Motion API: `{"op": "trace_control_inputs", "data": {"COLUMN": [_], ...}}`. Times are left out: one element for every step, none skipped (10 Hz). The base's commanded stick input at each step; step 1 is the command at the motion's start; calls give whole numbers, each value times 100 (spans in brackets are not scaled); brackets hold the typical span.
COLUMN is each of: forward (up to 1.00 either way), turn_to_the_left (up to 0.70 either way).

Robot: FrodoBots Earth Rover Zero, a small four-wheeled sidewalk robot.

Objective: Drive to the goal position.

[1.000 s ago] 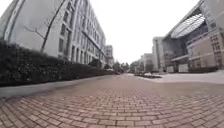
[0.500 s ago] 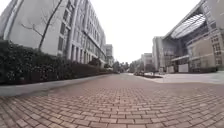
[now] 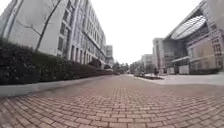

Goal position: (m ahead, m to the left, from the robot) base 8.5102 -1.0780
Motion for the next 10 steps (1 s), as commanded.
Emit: {"op": "trace_control_inputs", "data": {"forward": [45, 45, 45, 45, 45, 45, 45, 45, 45, 45], "turn_to_the_left": [0, 0, 0, 0, 0, 0, 0, 0, 0, 0]}}
